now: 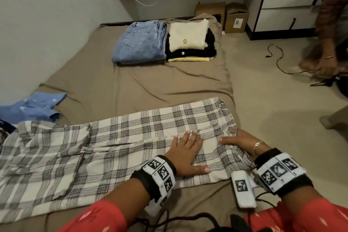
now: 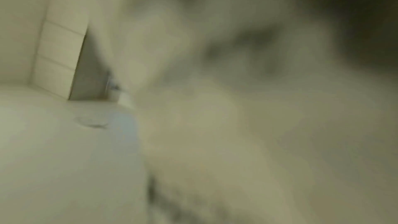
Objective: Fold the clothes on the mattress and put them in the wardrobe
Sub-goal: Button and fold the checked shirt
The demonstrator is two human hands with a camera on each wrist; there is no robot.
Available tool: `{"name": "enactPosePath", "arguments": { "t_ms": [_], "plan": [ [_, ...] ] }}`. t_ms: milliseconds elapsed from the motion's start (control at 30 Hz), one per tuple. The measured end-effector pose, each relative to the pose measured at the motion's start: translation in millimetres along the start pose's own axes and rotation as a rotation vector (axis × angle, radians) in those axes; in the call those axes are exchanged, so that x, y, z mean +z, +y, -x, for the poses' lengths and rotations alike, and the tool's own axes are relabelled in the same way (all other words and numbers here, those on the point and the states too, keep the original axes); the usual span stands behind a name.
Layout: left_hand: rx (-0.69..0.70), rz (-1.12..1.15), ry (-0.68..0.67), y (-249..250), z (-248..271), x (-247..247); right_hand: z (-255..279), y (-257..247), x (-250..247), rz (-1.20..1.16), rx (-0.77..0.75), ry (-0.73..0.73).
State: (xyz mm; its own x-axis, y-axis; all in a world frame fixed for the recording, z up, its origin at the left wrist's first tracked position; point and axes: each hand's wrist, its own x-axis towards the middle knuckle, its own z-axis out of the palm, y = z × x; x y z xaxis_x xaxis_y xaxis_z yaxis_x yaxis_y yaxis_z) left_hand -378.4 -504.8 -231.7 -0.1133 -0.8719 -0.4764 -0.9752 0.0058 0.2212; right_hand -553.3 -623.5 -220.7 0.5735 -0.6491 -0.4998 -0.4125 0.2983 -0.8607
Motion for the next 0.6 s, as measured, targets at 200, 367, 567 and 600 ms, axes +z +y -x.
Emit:
{"name": "enactPosePath", "arguments": {
  "t_ms": [200,367,567,600],
  "plan": [
    [-0.083,0.923,0.145,-16.4,19.5,-28.1,1.7,-39.4,23.8,0.3,-0.029,0.104],
    [-0.114,1.494,0.34,-57.8,56.1,-49.2,15.3,-102.2,85.8,0.434,-0.199,0.069],
    [-0.135,1.924,0.586,-141.4,135.3,-31.3,16.8,-148.2,267.1,0.993,-0.468,-0.135],
    [-0.158,1.981,0.628,-150.9,145.6,-22.6,16.6,-142.3,292.9,0.995,-0.462,-0.195]
  ]
}}
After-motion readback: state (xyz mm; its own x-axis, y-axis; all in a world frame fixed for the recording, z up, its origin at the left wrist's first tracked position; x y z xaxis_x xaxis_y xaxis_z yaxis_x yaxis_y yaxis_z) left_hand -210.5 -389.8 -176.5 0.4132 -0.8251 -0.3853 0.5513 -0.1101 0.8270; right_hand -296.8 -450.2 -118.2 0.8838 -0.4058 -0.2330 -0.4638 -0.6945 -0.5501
